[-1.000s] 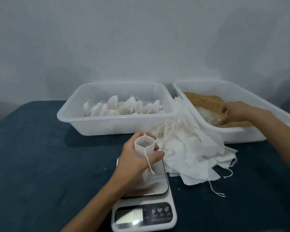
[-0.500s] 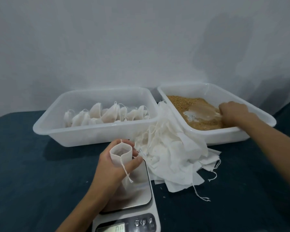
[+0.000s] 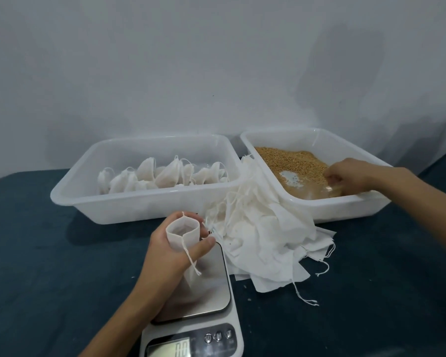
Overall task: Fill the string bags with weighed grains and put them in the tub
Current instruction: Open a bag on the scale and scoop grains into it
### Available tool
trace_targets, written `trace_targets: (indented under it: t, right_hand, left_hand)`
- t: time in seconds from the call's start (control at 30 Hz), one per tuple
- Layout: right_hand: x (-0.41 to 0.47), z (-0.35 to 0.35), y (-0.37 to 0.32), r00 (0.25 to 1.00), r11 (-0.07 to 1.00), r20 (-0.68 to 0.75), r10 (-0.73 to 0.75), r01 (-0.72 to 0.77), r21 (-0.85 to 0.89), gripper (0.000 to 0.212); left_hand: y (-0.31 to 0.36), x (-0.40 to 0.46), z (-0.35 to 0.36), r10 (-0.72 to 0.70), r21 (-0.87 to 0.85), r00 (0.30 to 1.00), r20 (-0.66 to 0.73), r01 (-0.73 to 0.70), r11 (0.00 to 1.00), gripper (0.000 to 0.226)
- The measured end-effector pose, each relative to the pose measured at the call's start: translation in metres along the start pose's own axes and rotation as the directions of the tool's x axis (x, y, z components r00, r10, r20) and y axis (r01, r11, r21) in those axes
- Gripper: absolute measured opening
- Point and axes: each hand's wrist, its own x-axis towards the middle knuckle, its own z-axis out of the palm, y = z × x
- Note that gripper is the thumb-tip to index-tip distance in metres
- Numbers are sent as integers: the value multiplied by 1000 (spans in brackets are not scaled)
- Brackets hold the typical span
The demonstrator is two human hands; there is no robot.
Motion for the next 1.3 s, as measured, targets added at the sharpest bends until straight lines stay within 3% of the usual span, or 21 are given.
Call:
trace_targets:
  t: [0.3,0.63,0.8,1.0,1.3]
  right_hand:
    - [-14,8,21,997,926,-41,61,-42,375,24]
    - [-20,4,24,980,908,-171,103,-22,417,19]
    - [-32,-19,-12,956,879,-291,24,118,461,22]
    - [-59,-49,-85,896,782,-407,-175,378,496,21]
    - [-88,-87,-141,797,760,-498,-342,546,351,37]
  left_hand:
    - [0,0,0,7,9,1000,-2,-7,1000,27]
    - [-1,-1,1,26,14,1000,12,-26,1000,27]
    - [-4,1,1,22,31,999,43,-24,999,33]
    - [-5,0,2,6,51,998,63,-9,999,36]
    - [-7,-2,-1,-52,56,993,102,47,997,37]
